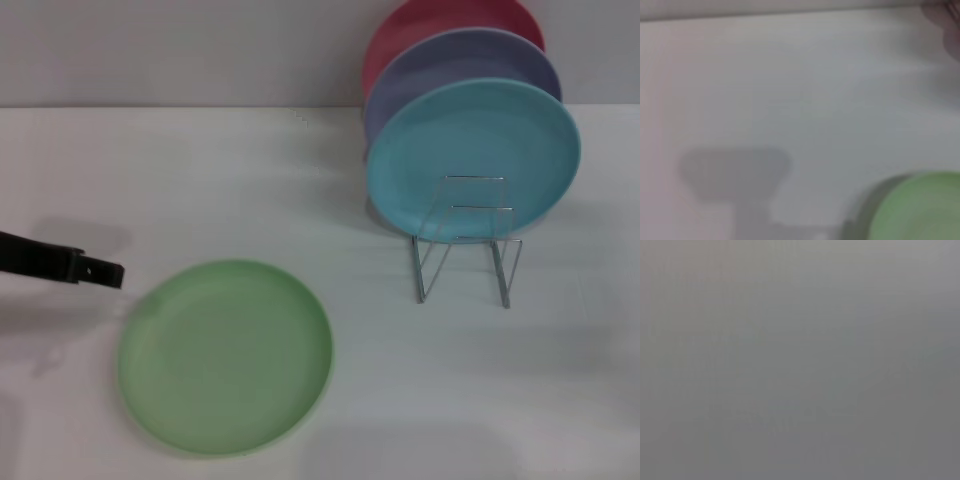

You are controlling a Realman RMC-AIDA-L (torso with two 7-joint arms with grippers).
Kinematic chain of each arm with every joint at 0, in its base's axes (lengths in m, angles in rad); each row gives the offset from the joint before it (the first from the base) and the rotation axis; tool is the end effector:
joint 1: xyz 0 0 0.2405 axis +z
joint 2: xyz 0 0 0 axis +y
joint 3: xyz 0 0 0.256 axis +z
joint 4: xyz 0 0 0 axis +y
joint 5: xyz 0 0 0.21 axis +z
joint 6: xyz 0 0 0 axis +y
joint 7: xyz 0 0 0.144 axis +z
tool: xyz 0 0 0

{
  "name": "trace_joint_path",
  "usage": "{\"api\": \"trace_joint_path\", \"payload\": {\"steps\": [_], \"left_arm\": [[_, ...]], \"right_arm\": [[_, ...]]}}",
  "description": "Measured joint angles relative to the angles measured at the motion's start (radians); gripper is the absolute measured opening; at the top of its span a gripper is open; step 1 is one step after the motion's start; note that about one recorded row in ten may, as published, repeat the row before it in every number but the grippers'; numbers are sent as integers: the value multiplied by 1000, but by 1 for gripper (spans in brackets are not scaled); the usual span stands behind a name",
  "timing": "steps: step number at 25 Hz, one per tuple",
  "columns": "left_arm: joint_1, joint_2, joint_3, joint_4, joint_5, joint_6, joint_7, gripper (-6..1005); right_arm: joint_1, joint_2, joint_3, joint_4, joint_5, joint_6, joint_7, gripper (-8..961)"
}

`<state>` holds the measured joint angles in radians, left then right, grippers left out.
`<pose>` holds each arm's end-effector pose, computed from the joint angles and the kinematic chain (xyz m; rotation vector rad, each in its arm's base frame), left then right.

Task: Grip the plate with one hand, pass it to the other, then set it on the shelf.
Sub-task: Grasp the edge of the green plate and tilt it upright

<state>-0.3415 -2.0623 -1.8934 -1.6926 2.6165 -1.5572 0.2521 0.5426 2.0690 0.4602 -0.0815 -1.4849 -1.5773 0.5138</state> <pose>-0.2161 0.3281 0.0762 -2.1123 -1.3207 0.1788 0.3258 0.3313 0.0981 -1.0858 0.4088 1.1319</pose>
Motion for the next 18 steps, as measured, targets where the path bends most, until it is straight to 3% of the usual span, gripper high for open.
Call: {"api": "trace_joint_path", "payload": {"steps": [5, 18], "left_arm": [[-16, -1, 70, 7, 38, -49, -68, 855], [-54, -4, 224, 92, 138, -12, -286, 830]], "right_arm": [[3, -1, 1, -3, 2, -1, 0, 657], [5, -8, 12, -7, 10, -69, 0, 656]]}}
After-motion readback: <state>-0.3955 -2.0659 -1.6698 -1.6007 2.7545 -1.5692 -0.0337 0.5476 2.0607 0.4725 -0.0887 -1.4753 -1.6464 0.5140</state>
